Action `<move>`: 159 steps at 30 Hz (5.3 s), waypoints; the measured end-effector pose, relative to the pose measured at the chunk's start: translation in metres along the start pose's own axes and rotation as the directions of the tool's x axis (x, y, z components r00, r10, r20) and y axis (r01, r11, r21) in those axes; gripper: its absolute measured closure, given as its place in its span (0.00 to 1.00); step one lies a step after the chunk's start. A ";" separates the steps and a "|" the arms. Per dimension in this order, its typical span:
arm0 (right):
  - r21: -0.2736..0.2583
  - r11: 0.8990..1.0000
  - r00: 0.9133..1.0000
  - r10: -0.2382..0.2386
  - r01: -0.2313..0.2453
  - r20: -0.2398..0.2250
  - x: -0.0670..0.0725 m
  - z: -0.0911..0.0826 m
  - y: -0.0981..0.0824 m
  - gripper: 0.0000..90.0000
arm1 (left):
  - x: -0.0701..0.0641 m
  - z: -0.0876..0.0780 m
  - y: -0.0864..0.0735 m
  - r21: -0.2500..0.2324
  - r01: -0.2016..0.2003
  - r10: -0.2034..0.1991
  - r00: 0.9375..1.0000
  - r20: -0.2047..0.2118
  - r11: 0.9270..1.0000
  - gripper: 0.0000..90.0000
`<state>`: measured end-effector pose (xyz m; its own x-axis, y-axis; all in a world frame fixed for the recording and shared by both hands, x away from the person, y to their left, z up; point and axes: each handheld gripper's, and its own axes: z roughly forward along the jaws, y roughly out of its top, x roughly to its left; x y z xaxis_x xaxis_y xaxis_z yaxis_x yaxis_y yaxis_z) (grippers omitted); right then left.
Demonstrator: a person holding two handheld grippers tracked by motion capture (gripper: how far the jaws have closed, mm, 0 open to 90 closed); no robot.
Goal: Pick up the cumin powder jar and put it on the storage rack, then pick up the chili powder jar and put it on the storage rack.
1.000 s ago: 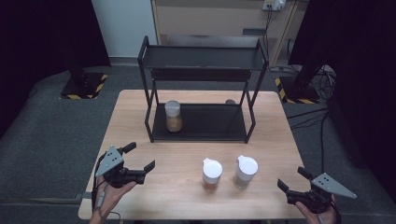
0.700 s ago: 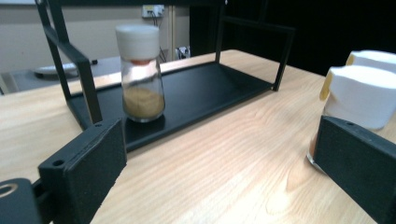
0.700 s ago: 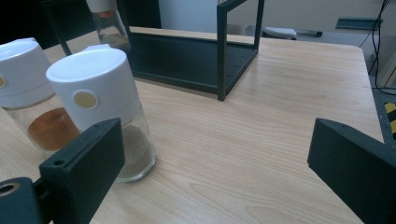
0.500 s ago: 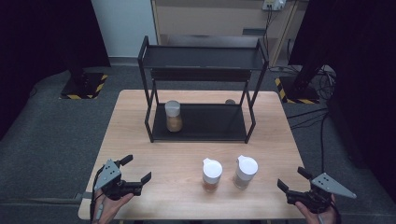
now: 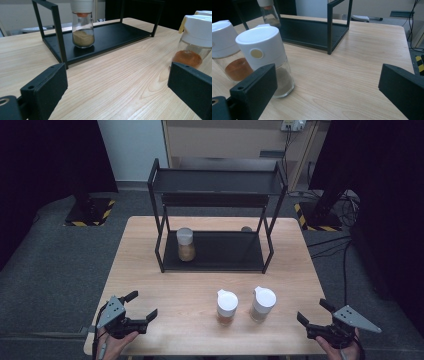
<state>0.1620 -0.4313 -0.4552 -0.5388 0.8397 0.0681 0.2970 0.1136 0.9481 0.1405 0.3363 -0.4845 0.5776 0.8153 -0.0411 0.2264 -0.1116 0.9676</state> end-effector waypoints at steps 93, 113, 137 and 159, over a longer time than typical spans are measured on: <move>0.037 0.990 0.962 -0.121 0.134 -0.244 0.072 0.047 0.099 0.03 | 0.009 -0.001 -0.001 0.036 -0.026 0.026 1.000 0.015 0.999 0.01; 0.104 0.980 0.939 -0.131 0.172 -0.317 0.103 0.098 0.109 0.03 | 0.008 -0.001 0.000 0.038 -0.031 0.030 0.999 0.015 0.999 0.01; 0.178 0.964 0.931 -0.131 0.200 -0.340 0.127 0.142 0.101 0.05 | 0.008 -0.001 0.000 0.038 -0.032 0.031 0.999 0.019 0.999 0.01; 0.220 0.952 0.947 -0.147 0.214 -0.286 0.141 0.156 0.084 0.21 | 0.008 -0.002 0.000 0.036 -0.035 0.034 0.999 0.019 0.999 0.01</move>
<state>0.2340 -0.2202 -0.4144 -0.7789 0.6270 0.0143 0.3412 0.4046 0.8485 0.1439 0.3441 -0.4849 0.5994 0.8004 -0.0129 0.2345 -0.1602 0.9588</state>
